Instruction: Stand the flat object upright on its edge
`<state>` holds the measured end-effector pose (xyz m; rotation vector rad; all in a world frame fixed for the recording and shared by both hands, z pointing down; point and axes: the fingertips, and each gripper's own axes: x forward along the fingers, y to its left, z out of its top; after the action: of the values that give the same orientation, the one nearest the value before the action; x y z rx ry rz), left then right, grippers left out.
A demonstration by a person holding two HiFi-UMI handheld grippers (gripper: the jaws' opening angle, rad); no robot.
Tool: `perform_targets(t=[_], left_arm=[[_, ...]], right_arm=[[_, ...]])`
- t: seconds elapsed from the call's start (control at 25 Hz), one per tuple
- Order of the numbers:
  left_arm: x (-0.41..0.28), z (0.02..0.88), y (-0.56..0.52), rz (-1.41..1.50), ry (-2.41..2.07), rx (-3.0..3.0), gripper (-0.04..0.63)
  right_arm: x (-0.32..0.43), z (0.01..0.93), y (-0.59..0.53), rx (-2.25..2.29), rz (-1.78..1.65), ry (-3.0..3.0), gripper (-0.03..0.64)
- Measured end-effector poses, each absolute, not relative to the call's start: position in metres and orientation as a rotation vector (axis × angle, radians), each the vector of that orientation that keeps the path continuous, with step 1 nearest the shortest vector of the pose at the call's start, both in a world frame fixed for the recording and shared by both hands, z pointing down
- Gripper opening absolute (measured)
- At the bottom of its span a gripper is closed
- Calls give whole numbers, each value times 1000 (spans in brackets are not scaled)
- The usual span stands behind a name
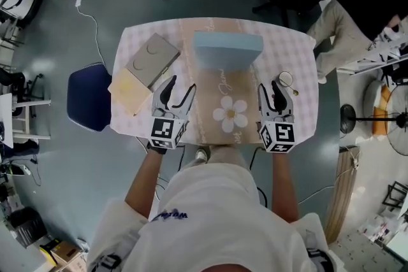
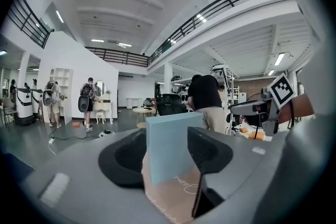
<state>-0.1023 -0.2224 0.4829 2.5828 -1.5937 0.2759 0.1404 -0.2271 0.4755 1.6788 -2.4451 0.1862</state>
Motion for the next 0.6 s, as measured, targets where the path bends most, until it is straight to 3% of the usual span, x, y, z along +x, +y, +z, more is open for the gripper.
perform_targets(t=[0.6], left_arm=[[-126,451,-78,126,-1594,2690,164]], right_arm=[[101,436,-79,1773,63,-2472,61]])
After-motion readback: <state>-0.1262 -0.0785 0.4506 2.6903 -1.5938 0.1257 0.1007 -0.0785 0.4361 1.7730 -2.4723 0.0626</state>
